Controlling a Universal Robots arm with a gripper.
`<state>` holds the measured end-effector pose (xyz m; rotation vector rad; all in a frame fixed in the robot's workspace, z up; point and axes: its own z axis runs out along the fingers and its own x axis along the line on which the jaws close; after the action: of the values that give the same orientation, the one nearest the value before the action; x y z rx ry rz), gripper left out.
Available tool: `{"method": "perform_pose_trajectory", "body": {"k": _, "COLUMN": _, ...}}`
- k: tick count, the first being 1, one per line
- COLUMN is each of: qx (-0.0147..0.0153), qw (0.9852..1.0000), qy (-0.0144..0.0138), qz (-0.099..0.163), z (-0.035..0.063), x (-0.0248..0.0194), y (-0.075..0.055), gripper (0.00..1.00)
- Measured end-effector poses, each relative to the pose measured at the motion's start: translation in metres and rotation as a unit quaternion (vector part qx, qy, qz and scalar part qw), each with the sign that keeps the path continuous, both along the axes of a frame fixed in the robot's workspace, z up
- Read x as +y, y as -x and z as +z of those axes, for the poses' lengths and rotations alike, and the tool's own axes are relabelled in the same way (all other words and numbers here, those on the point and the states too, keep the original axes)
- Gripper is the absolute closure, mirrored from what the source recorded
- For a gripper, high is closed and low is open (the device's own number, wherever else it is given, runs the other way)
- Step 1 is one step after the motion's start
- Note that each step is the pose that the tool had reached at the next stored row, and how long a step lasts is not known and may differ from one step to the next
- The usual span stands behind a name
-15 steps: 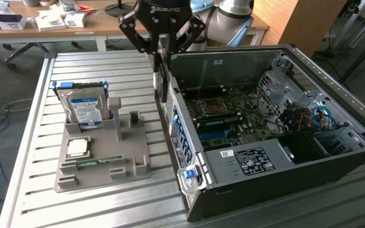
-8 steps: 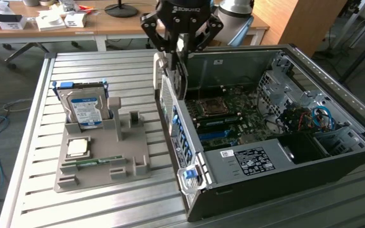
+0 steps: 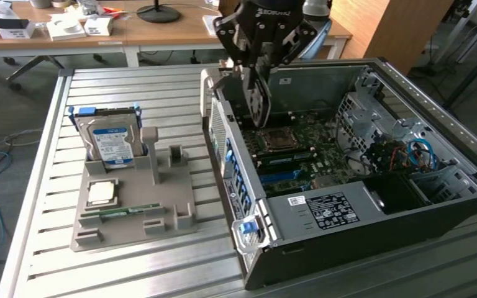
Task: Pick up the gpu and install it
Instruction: 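Pick up the gpu and move the gpu toward the slot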
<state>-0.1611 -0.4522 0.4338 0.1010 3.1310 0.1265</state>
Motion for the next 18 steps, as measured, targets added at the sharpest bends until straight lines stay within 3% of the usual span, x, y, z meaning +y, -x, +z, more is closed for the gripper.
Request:
{"method": "perform_pose_trajectory", "body": {"k": 6, "qx": 0.0000, "qw": 1.0000, "qy": -0.0036, "qz": 0.000, "z": -0.0001, "x": 0.0000, "y": -0.027, "gripper": 0.74}}
{"method": "perform_pose_trajectory", "body": {"k": 18, "qx": 0.0000, "qw": 1.0000, "qy": -0.0082, "qz": 0.000, "z": 0.0000, "x": 0.0000, "y": -0.079, "gripper": 0.74}}
